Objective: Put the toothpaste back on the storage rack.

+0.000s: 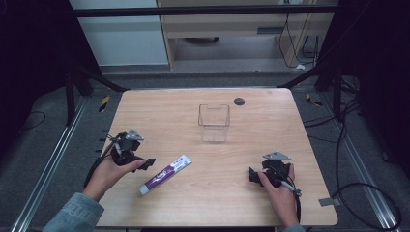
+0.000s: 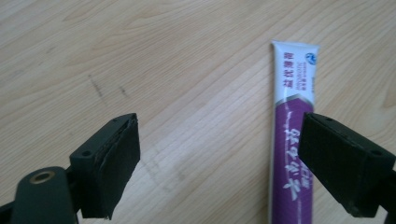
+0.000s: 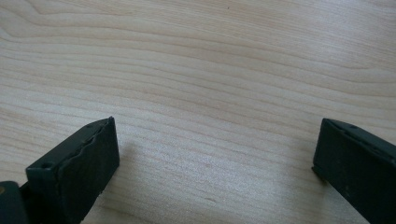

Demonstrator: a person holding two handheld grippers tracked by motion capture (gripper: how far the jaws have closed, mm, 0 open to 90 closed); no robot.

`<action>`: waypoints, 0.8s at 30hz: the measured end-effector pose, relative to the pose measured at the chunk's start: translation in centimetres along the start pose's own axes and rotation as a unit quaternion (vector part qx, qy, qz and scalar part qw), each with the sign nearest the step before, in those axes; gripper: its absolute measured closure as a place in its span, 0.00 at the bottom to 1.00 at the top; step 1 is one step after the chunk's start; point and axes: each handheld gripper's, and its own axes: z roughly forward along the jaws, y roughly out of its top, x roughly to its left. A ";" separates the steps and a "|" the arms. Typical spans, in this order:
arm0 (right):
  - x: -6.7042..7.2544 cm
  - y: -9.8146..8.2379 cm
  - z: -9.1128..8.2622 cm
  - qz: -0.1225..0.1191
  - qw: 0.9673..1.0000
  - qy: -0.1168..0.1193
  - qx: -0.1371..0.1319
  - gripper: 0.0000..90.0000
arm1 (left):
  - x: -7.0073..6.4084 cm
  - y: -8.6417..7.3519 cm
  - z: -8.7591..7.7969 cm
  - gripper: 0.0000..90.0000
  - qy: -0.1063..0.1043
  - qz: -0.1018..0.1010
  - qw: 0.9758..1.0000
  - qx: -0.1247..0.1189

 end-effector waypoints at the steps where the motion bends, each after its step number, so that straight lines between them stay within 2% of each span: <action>1: 0.0 0.0 0.0 -0.001 1.000 0.001 0.000 0.00 | -0.7 0.4 0.3 0.15 -0.004 0.009 1.000 0.008; 2: 0.0 0.0 0.0 -0.001 1.000 0.001 0.000 0.00 | -0.7 0.4 0.3 0.15 -0.004 0.009 1.000 0.008; 4: 0.0 0.0 0.0 0.000 1.000 0.001 -0.001 0.01 | -1.3 0.9 0.7 0.15 -0.009 0.022 1.000 0.016; 7: 0.0 0.0 0.0 0.000 1.000 0.002 -0.001 0.01 | -2.2 1.5 1.3 0.17 -0.023 0.035 0.999 0.024; 12: 0.0 0.0 0.0 0.000 1.000 0.002 -0.001 0.01 | -3.1 2.0 1.7 0.18 -0.033 0.048 0.998 0.034; 16: -0.1 0.0 0.0 0.000 1.000 0.002 -0.001 0.01 | -3.8 2.6 2.5 0.21 -0.046 0.065 0.995 0.052; 21: -0.1 0.0 0.0 -0.002 1.000 0.002 -0.001 0.01 | -4.3 3.2 2.9 0.26 -0.051 0.075 0.994 0.059; 24: -0.1 0.0 0.0 -0.002 1.000 0.002 -0.001 0.00 | -4.8 3.9 3.5 0.29 -0.059 0.085 0.992 0.066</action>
